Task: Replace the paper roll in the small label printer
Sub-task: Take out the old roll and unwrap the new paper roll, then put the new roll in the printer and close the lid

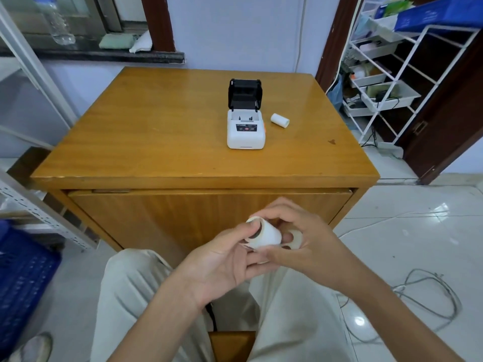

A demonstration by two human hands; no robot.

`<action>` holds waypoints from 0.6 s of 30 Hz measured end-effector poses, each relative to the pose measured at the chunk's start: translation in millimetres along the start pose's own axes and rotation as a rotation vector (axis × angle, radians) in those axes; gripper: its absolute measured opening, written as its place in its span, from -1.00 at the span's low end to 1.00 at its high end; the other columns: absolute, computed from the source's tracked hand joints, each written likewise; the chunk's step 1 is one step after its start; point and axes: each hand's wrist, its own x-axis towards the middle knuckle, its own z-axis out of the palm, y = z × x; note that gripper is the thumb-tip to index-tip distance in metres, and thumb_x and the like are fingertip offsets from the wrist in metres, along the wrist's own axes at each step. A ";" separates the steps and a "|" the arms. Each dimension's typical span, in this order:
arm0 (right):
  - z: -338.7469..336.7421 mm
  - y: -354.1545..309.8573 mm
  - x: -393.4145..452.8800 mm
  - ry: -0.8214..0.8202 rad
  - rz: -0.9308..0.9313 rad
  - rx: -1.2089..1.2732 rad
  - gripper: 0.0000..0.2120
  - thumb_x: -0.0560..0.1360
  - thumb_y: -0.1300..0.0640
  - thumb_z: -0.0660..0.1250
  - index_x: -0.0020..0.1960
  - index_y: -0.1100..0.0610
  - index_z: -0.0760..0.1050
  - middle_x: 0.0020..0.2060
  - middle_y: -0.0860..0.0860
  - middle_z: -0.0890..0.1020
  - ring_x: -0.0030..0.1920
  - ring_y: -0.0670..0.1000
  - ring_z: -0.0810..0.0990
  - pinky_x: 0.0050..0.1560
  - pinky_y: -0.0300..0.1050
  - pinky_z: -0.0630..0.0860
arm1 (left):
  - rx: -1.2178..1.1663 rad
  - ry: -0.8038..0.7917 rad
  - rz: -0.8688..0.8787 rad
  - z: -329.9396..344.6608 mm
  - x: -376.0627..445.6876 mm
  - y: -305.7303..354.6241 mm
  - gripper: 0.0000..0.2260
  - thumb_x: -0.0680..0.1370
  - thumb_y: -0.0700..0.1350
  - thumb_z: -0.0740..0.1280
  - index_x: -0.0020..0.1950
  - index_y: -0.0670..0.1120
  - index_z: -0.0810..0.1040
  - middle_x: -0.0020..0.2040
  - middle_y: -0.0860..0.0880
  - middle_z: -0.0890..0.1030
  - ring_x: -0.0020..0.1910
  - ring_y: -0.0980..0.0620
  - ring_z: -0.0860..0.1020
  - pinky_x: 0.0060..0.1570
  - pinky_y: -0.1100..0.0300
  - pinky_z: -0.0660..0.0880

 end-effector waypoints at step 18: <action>-15.8 -9.5 36.1 0.276 -0.241 -0.348 -0.62 0.51 -0.07 0.48 0.31 -0.10 0.62 0.12 -0.24 0.62 0.26 -0.15 0.52 0.21 -0.14 0.52 | 0.213 0.212 0.300 14.6 13.3 36.8 -0.57 0.61 0.16 0.32 0.33 -0.10 0.63 0.13 -0.15 0.75 0.12 -0.10 0.73 0.19 -0.04 0.65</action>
